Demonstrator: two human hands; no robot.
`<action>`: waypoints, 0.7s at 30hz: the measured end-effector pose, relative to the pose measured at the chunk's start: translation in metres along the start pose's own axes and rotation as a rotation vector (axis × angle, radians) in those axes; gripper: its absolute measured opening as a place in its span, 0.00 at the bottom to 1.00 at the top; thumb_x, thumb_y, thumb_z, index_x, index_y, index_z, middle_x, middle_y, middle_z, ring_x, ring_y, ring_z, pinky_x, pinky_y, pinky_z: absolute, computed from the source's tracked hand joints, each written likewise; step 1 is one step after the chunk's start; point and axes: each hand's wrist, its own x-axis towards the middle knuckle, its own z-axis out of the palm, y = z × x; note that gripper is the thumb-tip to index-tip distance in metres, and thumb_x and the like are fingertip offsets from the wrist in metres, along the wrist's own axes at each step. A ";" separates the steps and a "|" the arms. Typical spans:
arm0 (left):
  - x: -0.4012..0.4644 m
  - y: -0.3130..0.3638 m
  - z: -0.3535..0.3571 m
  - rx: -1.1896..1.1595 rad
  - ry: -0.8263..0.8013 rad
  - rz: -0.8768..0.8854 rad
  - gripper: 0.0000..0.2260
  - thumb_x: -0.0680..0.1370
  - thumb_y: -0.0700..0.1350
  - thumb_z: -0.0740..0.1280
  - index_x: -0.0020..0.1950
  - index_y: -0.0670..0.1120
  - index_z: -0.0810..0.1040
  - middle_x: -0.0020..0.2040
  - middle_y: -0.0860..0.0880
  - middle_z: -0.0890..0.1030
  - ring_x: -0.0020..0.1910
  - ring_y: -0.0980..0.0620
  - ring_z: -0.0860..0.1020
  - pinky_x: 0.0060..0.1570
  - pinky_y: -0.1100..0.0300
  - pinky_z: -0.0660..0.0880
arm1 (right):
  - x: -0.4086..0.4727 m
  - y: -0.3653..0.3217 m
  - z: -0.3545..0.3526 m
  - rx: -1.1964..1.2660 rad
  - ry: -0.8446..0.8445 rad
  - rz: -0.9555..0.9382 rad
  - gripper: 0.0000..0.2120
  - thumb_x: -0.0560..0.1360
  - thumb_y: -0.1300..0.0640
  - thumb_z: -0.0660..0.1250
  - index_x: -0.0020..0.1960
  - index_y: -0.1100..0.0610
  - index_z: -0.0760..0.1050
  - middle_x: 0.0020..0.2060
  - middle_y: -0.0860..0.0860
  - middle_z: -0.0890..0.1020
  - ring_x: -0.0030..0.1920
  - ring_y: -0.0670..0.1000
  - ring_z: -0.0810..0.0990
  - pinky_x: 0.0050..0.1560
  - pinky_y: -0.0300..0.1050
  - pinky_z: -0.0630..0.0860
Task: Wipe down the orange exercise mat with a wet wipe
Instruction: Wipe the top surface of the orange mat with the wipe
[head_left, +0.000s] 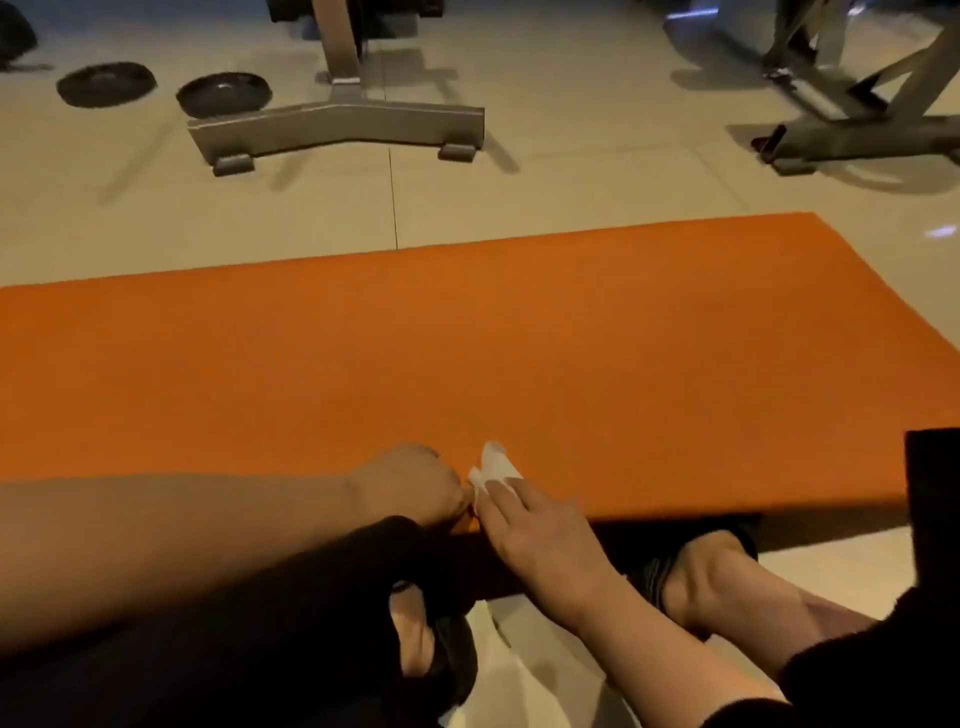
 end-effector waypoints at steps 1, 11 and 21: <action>0.006 0.005 0.004 -0.035 -0.028 -0.024 0.15 0.79 0.52 0.64 0.59 0.44 0.74 0.53 0.45 0.79 0.50 0.43 0.78 0.52 0.51 0.75 | -0.009 -0.005 0.010 0.048 -0.006 0.030 0.24 0.65 0.65 0.72 0.60 0.62 0.75 0.49 0.56 0.82 0.46 0.57 0.81 0.32 0.46 0.77; 0.037 -0.013 0.040 -0.344 -0.140 -0.237 0.37 0.77 0.61 0.65 0.78 0.45 0.54 0.77 0.45 0.58 0.72 0.44 0.64 0.71 0.42 0.60 | -0.040 -0.013 0.017 0.254 -0.227 0.488 0.31 0.83 0.42 0.45 0.68 0.62 0.74 0.70 0.57 0.72 0.71 0.59 0.69 0.74 0.57 0.56; 0.037 -0.023 0.040 -0.373 -0.042 -0.170 0.36 0.68 0.70 0.68 0.66 0.47 0.71 0.61 0.48 0.77 0.57 0.45 0.75 0.58 0.51 0.71 | -0.044 0.019 0.018 0.223 -0.351 0.320 0.30 0.84 0.44 0.40 0.71 0.59 0.71 0.73 0.53 0.67 0.73 0.56 0.67 0.73 0.53 0.54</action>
